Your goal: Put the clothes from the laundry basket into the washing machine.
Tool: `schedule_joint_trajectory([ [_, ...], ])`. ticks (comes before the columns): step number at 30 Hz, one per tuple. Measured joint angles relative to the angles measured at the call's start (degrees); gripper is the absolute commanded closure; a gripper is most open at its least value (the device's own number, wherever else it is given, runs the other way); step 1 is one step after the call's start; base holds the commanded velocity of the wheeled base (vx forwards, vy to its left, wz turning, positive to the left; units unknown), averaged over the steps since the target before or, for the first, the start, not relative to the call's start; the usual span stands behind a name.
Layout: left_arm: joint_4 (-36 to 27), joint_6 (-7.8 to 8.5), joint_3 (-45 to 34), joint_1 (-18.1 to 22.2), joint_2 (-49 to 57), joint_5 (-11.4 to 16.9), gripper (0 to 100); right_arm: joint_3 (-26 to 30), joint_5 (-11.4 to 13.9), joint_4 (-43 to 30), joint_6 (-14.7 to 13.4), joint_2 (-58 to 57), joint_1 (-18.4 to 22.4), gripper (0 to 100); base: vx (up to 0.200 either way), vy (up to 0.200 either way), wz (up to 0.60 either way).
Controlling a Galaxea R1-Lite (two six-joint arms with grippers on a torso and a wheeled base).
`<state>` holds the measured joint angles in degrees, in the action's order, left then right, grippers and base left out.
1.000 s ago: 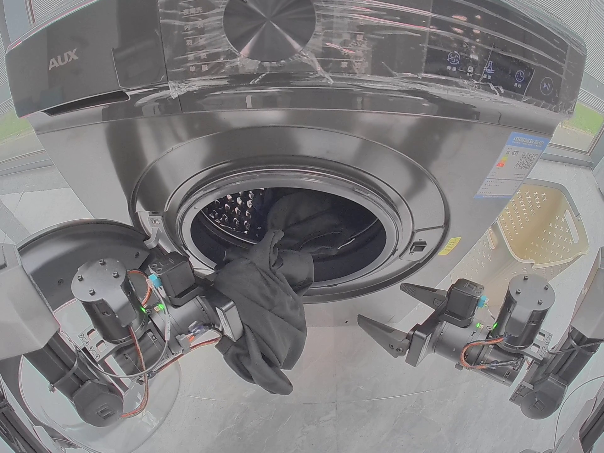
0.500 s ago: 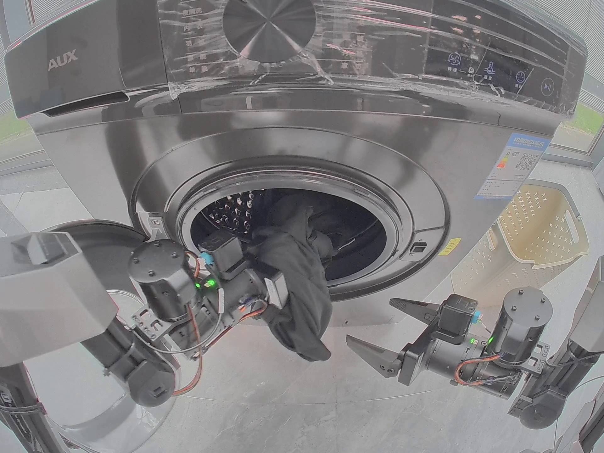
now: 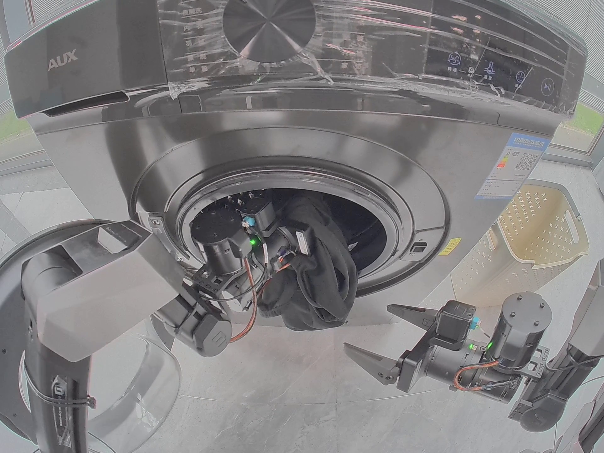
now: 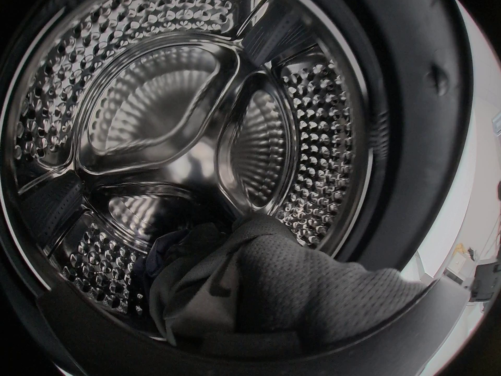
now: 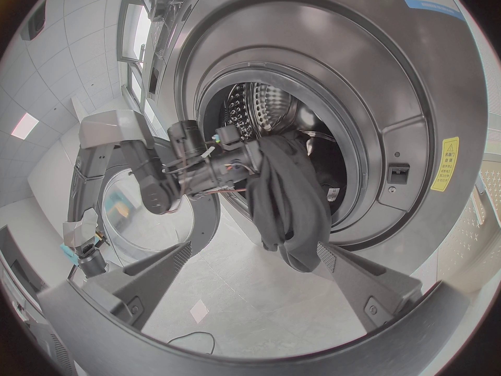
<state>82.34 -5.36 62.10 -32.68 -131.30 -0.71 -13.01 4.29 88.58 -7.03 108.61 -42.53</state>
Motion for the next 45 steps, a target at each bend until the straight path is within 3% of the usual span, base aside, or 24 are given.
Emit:
schedule_joint_trajectory([
  [22,-21.5,-1.28,38.5,5.7,-13.3,-6.1,100,0.1,0.0,0.0,-0.2,1.5,-0.1,0,0.000,0.000,0.00],
  [23,-22.3,-1.52,39.5,6.0,-13.8,-6.5,0,0.1,0.0,0.0,-0.2,1.5,-0.1,0,0.000,0.000,0.00],
  [29,-24.0,-4.29,40.1,6.2,-14.9,-7.3,0,0.0,0.0,0.0,-0.2,1.7,-0.2,0,0.000,0.000,0.00],
  [32,-24.6,-4.86,37.9,5.9,-14.6,-7.5,0,0.0,0.0,0.0,-0.2,1.7,-0.1,0,0.000,0.000,0.00],
  [38,-26.4,-5.47,29.5,3.7,-12.4,-6.4,0,0.0,0.0,0.0,-0.2,1.7,-0.1,0,0.000,0.000,0.00],
  [45,-27.6,-5.28,21.7,0.6,-10.3,-2.6,0,0.0,0.0,0.0,-0.1,1.7,-0.2,0,0.000,0.000,0.00],
])
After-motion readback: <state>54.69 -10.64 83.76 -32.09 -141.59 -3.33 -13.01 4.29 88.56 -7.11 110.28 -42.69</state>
